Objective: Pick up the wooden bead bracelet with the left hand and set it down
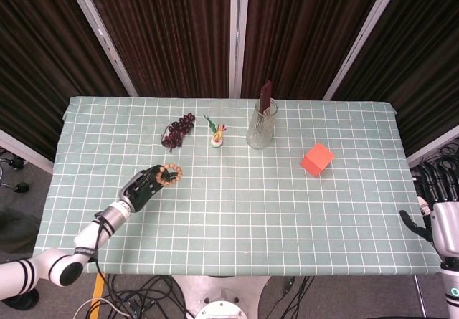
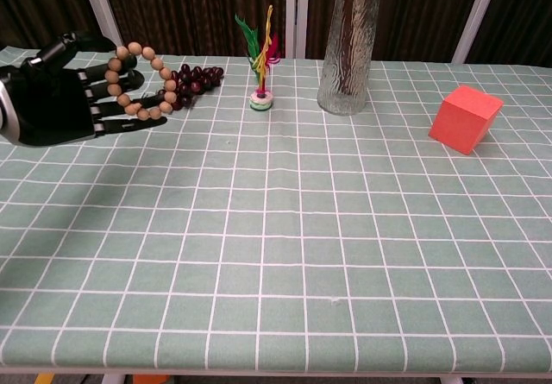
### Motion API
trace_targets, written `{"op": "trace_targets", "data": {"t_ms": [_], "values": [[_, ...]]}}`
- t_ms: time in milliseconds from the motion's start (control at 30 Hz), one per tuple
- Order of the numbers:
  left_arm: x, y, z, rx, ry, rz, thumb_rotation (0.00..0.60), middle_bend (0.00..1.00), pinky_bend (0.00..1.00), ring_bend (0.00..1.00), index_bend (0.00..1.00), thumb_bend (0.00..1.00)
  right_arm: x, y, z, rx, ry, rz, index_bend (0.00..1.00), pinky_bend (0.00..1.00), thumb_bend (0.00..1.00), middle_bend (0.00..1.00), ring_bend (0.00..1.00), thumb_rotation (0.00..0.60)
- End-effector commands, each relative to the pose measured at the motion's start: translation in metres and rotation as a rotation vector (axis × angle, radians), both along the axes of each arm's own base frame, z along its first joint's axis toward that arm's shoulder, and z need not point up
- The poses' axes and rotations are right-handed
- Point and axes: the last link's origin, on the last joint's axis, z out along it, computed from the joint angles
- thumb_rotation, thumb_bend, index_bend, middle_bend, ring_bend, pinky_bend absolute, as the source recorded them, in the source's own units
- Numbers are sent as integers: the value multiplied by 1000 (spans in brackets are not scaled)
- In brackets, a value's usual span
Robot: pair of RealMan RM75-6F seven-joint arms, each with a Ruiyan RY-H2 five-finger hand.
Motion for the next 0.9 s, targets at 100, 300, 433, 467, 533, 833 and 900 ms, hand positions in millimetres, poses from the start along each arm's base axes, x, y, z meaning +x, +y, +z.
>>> {"op": "trace_targets", "data": {"t_ms": [100, 300, 433, 467, 533, 833, 900], "values": [[-3, 1, -1, 10, 16, 10, 584, 598, 147, 233, 535, 533, 0, 0, -1, 2, -2, -2, 0, 0, 111, 66, 0, 600], [-1, 3, 0, 43, 30, -6, 436, 616, 147, 234, 551, 533, 1, 1, -2, 5, -1, -4, 0, 0, 110, 68, 0, 600], [-1, 2, 0, 57, 40, -21, 278, 617, 147, 233, 551, 516, 1, 2, -1, 3, -1, -4, 0, 0, 110, 68, 0, 600], [-1, 1, 0, 58, 45, -24, 256, 617, 147, 233, 551, 512, 1, 2, -1, 3, 0, -4, 0, 0, 110, 68, 0, 600], [-2, 1, -1, 60, 55, -23, 267, 617, 147, 234, 550, 507, 2, 2, -1, 2, 0, -4, 0, 0, 111, 68, 0, 600], [-4, 1, -3, 74, 81, -26, 318, 637, 149, 251, 568, 497, 1, 1, -3, 9, -1, -7, 0, 0, 108, 69, 0, 600], [-4, 1, -3, 78, 84, -25, 306, 641, 149, 251, 569, 452, 1, 1, -3, 10, -3, -7, 0, 0, 107, 69, 0, 600]]}}
